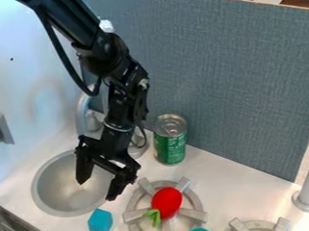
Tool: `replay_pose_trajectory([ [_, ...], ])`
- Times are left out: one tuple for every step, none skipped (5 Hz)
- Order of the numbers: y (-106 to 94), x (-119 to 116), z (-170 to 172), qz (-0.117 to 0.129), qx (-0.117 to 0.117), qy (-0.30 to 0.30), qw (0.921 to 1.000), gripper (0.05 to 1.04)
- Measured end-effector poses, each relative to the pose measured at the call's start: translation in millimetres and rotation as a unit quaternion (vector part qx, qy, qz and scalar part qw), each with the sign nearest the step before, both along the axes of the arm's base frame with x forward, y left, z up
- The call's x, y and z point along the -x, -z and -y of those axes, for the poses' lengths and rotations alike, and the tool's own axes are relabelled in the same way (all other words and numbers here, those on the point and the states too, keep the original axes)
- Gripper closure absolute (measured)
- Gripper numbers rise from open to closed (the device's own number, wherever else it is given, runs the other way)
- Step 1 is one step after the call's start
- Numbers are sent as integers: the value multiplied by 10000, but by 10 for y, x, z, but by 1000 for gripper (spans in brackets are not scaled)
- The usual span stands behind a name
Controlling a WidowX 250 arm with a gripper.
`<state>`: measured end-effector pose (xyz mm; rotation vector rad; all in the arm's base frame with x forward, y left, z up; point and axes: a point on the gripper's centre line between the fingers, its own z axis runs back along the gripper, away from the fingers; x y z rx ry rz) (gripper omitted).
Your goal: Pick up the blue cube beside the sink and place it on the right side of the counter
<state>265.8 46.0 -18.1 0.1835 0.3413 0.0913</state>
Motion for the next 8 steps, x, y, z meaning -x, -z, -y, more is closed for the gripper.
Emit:
replay_pose_trajectory([
  [83,50,10,-148,23,19,9999,83],
  [166,71,34,-6,265,191,9995,83],
  [216,60,-76,216,608,83,9979,83],
  [314,110,-120,453,706,38,9965,83],
  [395,106,-179,683,644,-86,9955,83],
  [484,151,-192,643,594,-95,9961,83],
  [586,195,-197,537,516,-184,9971,83],
  [670,201,-188,478,502,-258,9973,83],
])
